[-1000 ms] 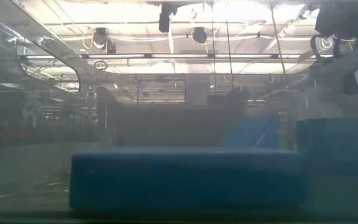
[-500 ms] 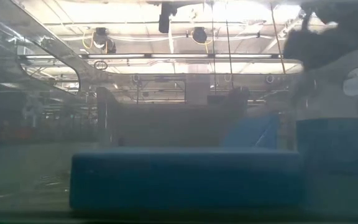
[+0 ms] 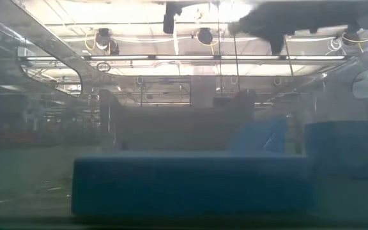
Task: Sort & place blocks by color
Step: Put the light green block into the white bin
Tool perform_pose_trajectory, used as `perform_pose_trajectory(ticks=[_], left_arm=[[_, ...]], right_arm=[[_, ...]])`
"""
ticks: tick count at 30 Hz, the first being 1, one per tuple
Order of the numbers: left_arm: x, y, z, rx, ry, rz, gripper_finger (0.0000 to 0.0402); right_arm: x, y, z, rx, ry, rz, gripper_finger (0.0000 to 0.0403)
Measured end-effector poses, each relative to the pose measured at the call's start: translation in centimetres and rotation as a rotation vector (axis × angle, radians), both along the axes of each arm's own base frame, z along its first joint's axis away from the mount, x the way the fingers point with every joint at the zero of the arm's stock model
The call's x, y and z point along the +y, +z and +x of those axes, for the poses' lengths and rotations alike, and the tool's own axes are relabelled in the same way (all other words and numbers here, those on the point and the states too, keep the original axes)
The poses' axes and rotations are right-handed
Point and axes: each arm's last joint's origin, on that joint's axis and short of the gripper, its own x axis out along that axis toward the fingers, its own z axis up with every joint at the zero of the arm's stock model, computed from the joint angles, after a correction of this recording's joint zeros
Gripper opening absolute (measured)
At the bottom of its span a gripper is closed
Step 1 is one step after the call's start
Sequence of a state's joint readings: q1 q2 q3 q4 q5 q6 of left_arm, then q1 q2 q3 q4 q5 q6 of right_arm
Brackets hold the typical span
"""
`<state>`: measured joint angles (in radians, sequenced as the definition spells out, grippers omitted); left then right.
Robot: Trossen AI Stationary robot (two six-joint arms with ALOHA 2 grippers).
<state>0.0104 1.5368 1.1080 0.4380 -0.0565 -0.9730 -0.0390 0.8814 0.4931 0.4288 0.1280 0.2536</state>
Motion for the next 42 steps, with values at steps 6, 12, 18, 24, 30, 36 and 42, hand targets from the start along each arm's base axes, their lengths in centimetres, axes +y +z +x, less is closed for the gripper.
perform_pose_trajectory(ticks=[6,12,18,24,30,36,42], left_arm=[[-0.4,0.3,0.0,-0.034,-0.011,-0.022,0.0214],[-0.3,0.4,0.0,-0.053,0.04,-0.096,0.0214],[0.7,0.4,-0.1,-0.067,0.132,-0.17,0.0214],[1.2,0.4,-0.1,-0.078,0.123,-0.24,0.0214],[1.2,0.2,0.0,-0.052,0.097,-0.253,0.0214],[0.9,0.2,0.0,-0.048,0.06,-0.255,0.0214],[0.9,0.2,0.0,-0.051,0.058,-0.241,0.0213]], right_arm=[[0.0,1.7,-0.1,-0.152,-0.004,-0.134,0.0108],[0.1,2.2,-0.1,-0.217,0.019,-0.136,0.0108],[0.1,2.9,0.5,-0.267,0.014,-0.133,0.0108],[0.1,3.3,2.9,-0.218,0.041,-0.181,0.0108],[0.0,3.7,5.1,-0.185,0.039,-0.244,0.0108],[0.0,4.3,6.4,-0.179,0.057,-0.309,0.0108],[0.0,4.7,7.4,-0.171,0.055,-0.355,0.0108]])
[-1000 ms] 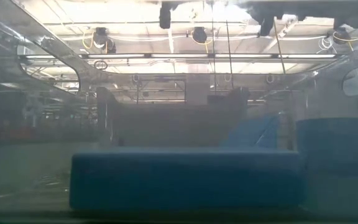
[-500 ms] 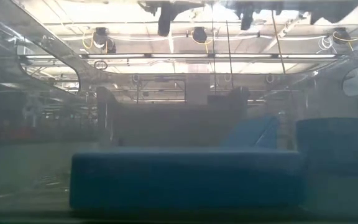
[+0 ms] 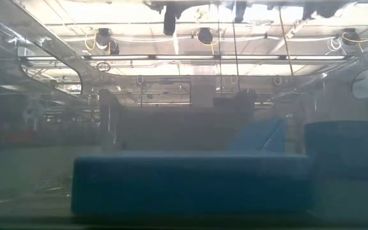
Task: Sort & place blocks by color
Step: Put the light green block into the white bin
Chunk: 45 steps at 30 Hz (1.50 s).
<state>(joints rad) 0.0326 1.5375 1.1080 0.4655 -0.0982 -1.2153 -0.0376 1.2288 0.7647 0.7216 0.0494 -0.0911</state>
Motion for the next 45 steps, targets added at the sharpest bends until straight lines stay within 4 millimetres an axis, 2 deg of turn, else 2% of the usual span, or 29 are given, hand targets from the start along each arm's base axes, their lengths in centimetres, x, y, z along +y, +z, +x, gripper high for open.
perform_pose_trajectory(ticks=[4,8,10,14,18,23,34,39,45], left_arm=[[0.0,0.0,0.0,0.002,0.0,0.005,0.0189],[0.0,0.0,0.0,0.003,-0.003,0.01,0.0132],[0.0,0.1,0.0,0.001,-0.006,0.028,0.0129],[0.0,0.0,0.0,0.006,-0.009,0.06,0.0129],[0.0,0.1,0.0,0.001,-0.016,0.062,0.0129],[0.1,0.1,0.0,0.0,-0.01,0.076,0.0129],[2.6,0.6,-0.2,-0.043,0.055,0.125,0.0129],[4.2,1.9,-0.7,-0.165,0.088,0.182,0.0129],[6.0,1.9,-1.0,-0.169,0.069,0.211,0.0129]], right_arm=[[0.0,0.0,0.2,0.005,0.0,0.0,0.0108],[0.0,0.0,0.2,0.005,-0.004,-0.01,0.0108],[0.0,0.0,0.2,0.002,-0.007,-0.026,0.011],[0.0,0.0,0.2,0.002,-0.011,-0.037,0.0173],[0.0,0.1,0.1,-0.006,0.003,0.046,0.0236],[0.0,0.6,-0.5,-0.006,0.018,0.133,0.0275],[0.0,1.1,-2.2,0.061,0.013,0.271,0.0274],[-0.1,0.9,-2.2,0.076,-0.014,0.299,0.0274],[-0.2,0.8,-2.2,0.067,-0.035,0.35,0.0274]])
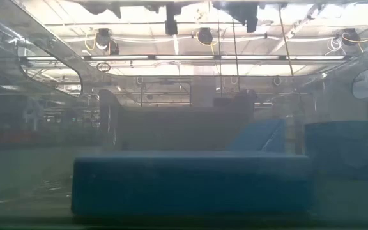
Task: Sort & place blocks by color
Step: Put the light green block into the white bin
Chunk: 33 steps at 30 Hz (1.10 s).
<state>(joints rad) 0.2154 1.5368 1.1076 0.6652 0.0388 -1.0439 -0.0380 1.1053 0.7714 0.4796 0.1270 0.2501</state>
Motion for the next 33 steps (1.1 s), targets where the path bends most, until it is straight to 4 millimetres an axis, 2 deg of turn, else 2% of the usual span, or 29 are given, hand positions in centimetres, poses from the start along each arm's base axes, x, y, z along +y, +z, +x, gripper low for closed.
perform_pose_trajectory(ticks=[5,9,17,22,26,29,33], left_arm=[[1.4,-0.8,-0.2,0.095,0.001,0.04,0.0129],[2.5,-2.1,-0.4,0.24,-0.008,0.095,0.0129],[4.2,-6.0,-1.7,0.662,-0.018,0.106,0.0129],[5.1,-8.2,-3.4,0.942,0.041,0.121,0.0129],[5.5,-9.4,-4.8,1.158,0.125,0.168,0.0129],[5.6,-9.6,-5.1,1.226,0.159,0.228,0.0129],[5.7,-9.5,-4.9,1.209,0.164,0.271,0.0129]], right_arm=[[-0.5,-0.4,-0.1,0.037,-0.163,0.02,0.0274],[-1.2,-1.8,-0.4,0.146,-0.324,0.11,0.0274],[-2.7,-5.1,-1.3,0.39,-0.464,0.339,0.0274],[-4.2,-6.5,-2.0,0.462,-0.583,0.468,0.0274],[-5.5,-7.3,-2.2,0.506,-0.654,0.498,0.0274],[-6.3,-7.8,-2.1,0.521,-0.693,0.513,0.0274],[-7.1,-8.5,-2.0,0.541,-0.712,0.553,0.0274]])
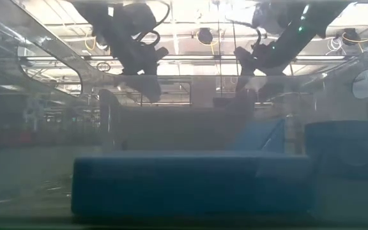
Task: Sort & place blocks by color
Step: Put the light green block into the white bin, then put the light blue block into the transparent bin
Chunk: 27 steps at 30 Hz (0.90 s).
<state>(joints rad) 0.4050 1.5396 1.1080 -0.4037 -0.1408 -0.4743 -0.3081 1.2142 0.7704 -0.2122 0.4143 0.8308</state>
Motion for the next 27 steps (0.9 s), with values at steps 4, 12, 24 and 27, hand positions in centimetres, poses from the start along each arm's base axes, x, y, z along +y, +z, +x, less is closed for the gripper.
perform_pose_trajectory(ticks=[4,12,24,27], left_arm=[[0.3,-0.4,0.8,-0.026,-0.002,0.022,0.0129],[0.7,-4.4,2.6,0.065,-0.005,-0.006,0.0129],[1.0,-5.4,3.1,0.087,0.043,0.035,0.0215],[1.3,-5.4,3.1,0.079,0.056,0.045,0.023]], right_arm=[[-0.7,-0.8,0.0,0.035,-0.011,0.032,0.0274],[-2.4,-1.7,-1.1,0.168,-0.051,0.038,0.0274],[-3.9,-2.7,-3.6,0.345,-0.074,0.136,0.0274],[-4.1,-2.9,-3.9,0.358,-0.068,0.162,0.0274]])
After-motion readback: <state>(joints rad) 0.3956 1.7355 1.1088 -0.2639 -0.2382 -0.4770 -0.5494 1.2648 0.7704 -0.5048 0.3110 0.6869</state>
